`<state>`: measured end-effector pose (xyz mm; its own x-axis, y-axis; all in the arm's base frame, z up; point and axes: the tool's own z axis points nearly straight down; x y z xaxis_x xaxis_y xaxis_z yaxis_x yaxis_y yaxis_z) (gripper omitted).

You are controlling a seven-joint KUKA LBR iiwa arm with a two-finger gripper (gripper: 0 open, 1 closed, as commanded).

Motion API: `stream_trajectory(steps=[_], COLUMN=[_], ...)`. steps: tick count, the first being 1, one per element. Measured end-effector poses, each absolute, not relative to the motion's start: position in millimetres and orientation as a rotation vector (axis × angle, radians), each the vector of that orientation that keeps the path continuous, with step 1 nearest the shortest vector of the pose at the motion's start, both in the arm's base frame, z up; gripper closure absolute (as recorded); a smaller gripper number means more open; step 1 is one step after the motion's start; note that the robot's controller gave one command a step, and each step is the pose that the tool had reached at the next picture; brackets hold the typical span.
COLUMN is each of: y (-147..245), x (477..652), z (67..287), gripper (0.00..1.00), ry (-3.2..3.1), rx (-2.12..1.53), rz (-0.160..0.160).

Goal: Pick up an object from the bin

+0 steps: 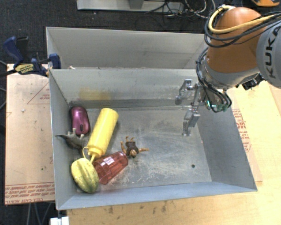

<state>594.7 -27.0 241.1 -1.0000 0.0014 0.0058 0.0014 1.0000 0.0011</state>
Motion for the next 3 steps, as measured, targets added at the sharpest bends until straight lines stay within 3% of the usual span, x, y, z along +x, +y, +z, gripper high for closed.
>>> stream_trajectory(steps=[1,2,3], y=[-27,-17,2], x=[596.1,611.9,620.8], z=[245,205,134], gripper=[0.00,0.00,0.00], ry=[-3.144,-3.152,-3.145], rx=[-0.002,0.067,0.115], rz=[-0.001,0.001,-0.001])
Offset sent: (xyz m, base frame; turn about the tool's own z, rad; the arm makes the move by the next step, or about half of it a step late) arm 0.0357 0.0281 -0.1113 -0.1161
